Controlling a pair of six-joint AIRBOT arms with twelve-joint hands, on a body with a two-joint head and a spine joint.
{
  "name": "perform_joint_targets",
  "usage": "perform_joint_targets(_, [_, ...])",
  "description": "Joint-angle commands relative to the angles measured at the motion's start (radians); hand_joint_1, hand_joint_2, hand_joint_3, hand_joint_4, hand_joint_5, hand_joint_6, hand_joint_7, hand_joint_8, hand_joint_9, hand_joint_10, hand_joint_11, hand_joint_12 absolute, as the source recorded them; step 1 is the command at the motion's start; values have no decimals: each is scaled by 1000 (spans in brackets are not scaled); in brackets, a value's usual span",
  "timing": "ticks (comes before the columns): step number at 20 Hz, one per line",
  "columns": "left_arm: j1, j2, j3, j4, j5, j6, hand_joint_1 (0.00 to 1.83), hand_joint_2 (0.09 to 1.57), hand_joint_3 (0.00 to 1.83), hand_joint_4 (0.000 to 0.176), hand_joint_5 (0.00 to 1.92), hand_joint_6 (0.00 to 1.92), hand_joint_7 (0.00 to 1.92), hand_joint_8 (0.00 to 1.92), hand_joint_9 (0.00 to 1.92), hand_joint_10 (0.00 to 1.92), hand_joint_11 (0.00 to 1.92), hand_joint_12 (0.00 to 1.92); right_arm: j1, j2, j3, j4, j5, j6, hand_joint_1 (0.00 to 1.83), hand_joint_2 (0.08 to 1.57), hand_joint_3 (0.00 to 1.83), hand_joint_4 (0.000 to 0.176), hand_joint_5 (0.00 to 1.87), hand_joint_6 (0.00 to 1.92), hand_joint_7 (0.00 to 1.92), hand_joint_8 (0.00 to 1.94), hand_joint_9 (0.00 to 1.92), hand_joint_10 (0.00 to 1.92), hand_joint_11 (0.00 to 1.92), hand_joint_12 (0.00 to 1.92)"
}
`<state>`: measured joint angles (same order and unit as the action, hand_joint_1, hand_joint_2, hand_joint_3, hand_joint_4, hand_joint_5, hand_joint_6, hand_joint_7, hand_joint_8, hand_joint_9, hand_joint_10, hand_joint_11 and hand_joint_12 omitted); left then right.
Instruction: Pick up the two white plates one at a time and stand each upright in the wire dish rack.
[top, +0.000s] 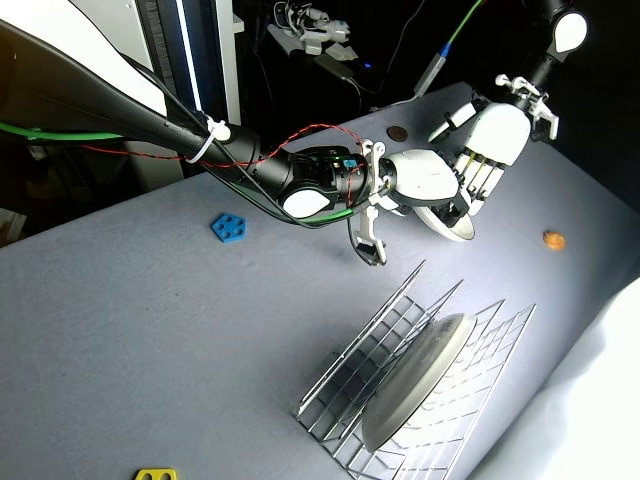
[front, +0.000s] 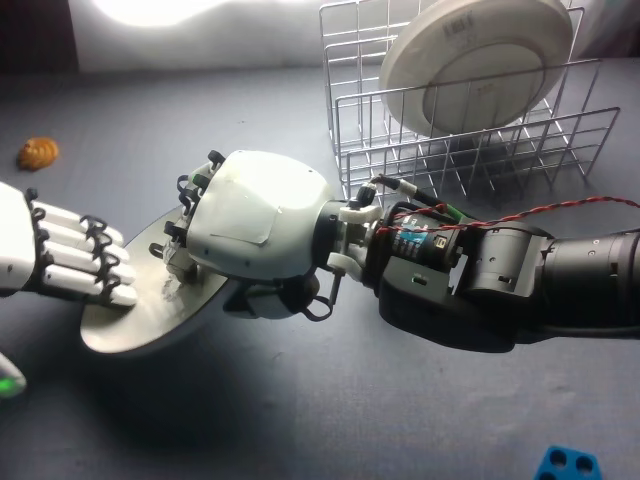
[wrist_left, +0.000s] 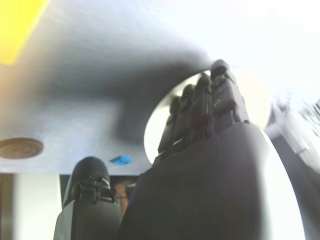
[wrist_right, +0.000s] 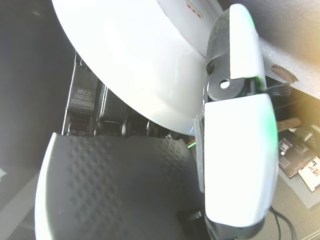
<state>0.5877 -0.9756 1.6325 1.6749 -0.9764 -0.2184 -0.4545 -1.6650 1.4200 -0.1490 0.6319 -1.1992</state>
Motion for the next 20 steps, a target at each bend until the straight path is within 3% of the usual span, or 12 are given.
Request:
perform_joint_targets(1, [-22, 9, -1, -63, -23, -6, 0, 1146, 1, 0, 0, 0, 0, 0, 0, 0, 0, 0, -4, 7, 0, 5, 70, 2, 1242, 1061, 0, 19, 1125, 806, 1106, 720, 1194, 5, 731, 891])
perform_joint_targets(5, [-104, 24, 0, -63, -32, -26, 0, 1150, 3, 0, 0, 0, 0, 0, 0, 0, 0, 0, 2, 39, -13, 30, 42, 21, 1229, 1084, 2, 23, 1074, 884, 1041, 835, 1170, 3, 694, 898])
perform_joint_targets(9, [-155, 33, 2, -63, -34, -35, 0, 1149, 2, 0, 0, 0, 0, 0, 0, 0, 0, 0, 15, 86, -66, 34, 33, 32, 1233, 1076, 0, 26, 1095, 845, 1063, 806, 1193, 10, 702, 899])
perform_joint_targets(13, [-204, 43, 4, -63, -35, -39, 0, 1150, 2, 0, 0, 0, 0, 0, 0, 0, 0, 0, 42, 159, -158, 39, 4, 38, 1244, 1055, 0, 25, 1143, 766, 1118, 712, 1211, 10, 743, 844])
perform_joint_targets(20, [-235, 57, 3, -62, -36, -40, 0, 1157, 4, 0, 0, 0, 0, 0, 0, 0, 0, 0, 145, 340, -368, 125, -114, 30, 1237, 1069, 0, 23, 1103, 844, 1091, 746, 1201, 3, 740, 906])
